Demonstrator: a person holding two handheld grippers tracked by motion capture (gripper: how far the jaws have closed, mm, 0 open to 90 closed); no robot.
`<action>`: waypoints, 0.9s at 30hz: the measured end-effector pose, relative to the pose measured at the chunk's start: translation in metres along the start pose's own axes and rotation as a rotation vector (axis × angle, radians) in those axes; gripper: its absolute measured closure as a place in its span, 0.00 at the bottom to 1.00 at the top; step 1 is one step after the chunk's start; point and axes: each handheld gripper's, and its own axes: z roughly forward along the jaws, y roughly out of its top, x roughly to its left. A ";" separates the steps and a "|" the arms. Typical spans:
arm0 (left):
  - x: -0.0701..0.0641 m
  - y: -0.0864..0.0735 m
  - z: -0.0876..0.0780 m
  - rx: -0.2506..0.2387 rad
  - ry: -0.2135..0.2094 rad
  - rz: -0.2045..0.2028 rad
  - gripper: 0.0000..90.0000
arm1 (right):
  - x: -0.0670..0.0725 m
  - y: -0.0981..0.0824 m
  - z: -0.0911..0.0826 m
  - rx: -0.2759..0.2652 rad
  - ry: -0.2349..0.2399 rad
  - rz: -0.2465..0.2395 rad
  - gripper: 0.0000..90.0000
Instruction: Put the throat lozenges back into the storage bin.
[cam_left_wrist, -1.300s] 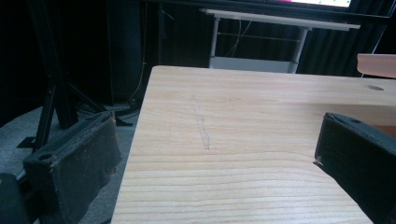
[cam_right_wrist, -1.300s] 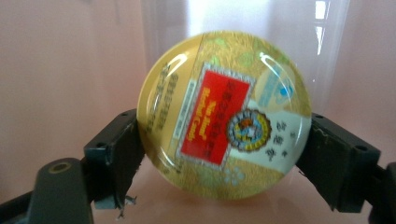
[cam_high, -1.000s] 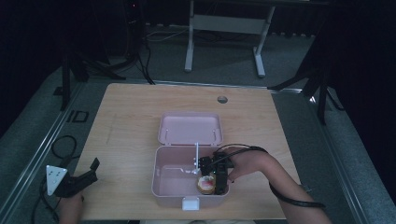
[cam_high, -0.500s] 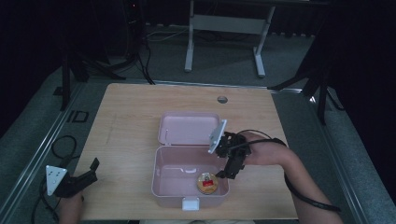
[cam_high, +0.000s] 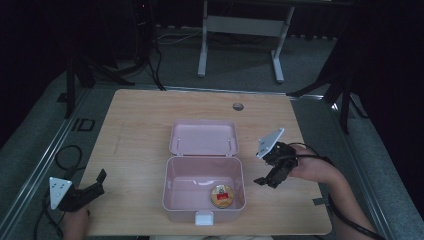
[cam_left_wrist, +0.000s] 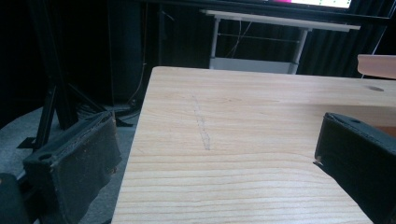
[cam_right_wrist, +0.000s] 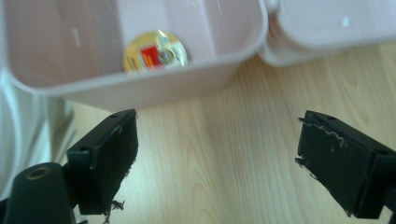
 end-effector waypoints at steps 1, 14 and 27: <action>0.000 0.000 0.000 0.000 0.000 0.000 0.00 | -0.002 -0.006 0.004 -0.003 -0.004 0.012 0.13; 0.000 0.000 0.000 -0.001 0.002 0.000 0.00 | -0.019 -0.072 0.066 -0.125 -0.143 0.201 0.13; 0.000 0.000 0.000 0.002 0.002 0.001 0.00 | -0.032 -0.130 0.093 -0.292 -0.409 0.453 0.13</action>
